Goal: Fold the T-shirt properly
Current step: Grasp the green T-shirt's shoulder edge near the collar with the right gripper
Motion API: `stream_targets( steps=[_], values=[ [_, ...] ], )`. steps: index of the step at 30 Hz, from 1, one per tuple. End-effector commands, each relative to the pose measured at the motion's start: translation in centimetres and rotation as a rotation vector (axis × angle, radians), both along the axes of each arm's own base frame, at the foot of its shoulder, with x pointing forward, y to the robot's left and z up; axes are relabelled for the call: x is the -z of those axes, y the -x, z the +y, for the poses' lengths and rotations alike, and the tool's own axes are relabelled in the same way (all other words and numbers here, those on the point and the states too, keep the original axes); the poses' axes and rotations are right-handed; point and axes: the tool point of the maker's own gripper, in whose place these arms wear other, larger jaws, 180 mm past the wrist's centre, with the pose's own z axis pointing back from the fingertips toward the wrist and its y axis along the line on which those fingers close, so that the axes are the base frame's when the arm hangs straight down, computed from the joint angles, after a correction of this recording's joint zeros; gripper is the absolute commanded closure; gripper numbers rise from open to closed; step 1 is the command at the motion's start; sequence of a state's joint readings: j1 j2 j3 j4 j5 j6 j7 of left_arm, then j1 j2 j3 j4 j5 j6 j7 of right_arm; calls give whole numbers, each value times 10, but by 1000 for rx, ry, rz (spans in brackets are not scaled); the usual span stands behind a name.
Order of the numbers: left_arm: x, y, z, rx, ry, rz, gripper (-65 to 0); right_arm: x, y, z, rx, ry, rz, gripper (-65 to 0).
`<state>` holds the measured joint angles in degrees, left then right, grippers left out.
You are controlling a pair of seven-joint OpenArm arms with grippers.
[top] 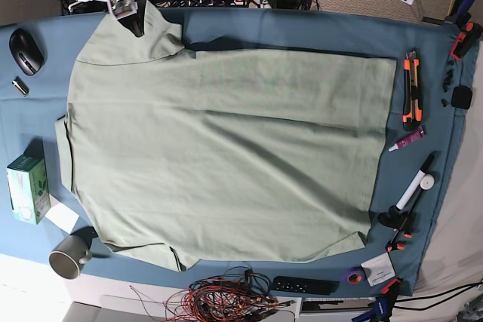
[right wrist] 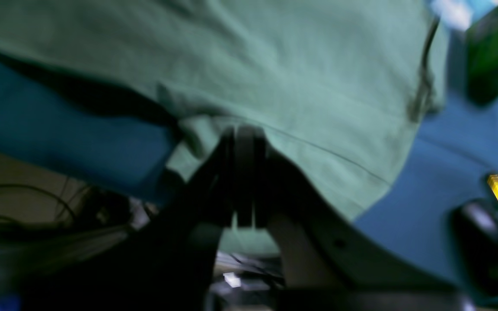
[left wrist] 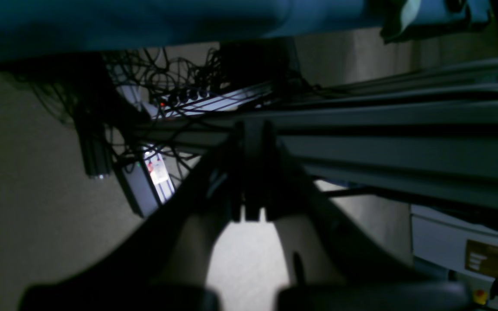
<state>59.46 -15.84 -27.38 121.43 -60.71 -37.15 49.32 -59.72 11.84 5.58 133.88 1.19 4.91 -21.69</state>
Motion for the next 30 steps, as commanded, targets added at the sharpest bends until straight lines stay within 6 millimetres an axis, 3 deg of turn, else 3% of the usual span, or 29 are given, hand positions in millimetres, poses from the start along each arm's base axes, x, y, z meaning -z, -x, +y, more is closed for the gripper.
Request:
stream_targets(
  steps=[1, 6, 9, 13, 17, 20, 25, 27, 30],
  values=[
    [-9, -4, -1, 4, 17, -31, 0, -8, -9, 3, 30, -48, -34, 0],
    [-6, -10, 2, 24, -15, -49, 0, -16, -30, 18, 136, -277, -89, 0],
    [-1, -14, 5, 41, -57, -60, 0, -22, -39, 12, 176, -346, -112, 0],
    [1, -18, 12, 78, -96, -71, 0, -35, -46, -27, 326, -380, -187, 0],
    [1, -23, 17, 109, -125, -86, 0, -61, -49, -73, 404, -363, -292, 0],
    [3, -28, 21, 125, -156, -102, 0, -40, -49, -88, 398, -512, -265, 0],
    [1, -35, 21, 125, -159, -124, 0, 0, -43, -72, 242, -894, -150, 0],
    [1, -34, 21, 126, -159, -121, 0, 6, -34, -65, 187, -1055, -122, 0],
    [3, -33, 22, 130, -168, -118, 0, 37, -16, -71, 239, -1105, -5, 0]
  ],
)
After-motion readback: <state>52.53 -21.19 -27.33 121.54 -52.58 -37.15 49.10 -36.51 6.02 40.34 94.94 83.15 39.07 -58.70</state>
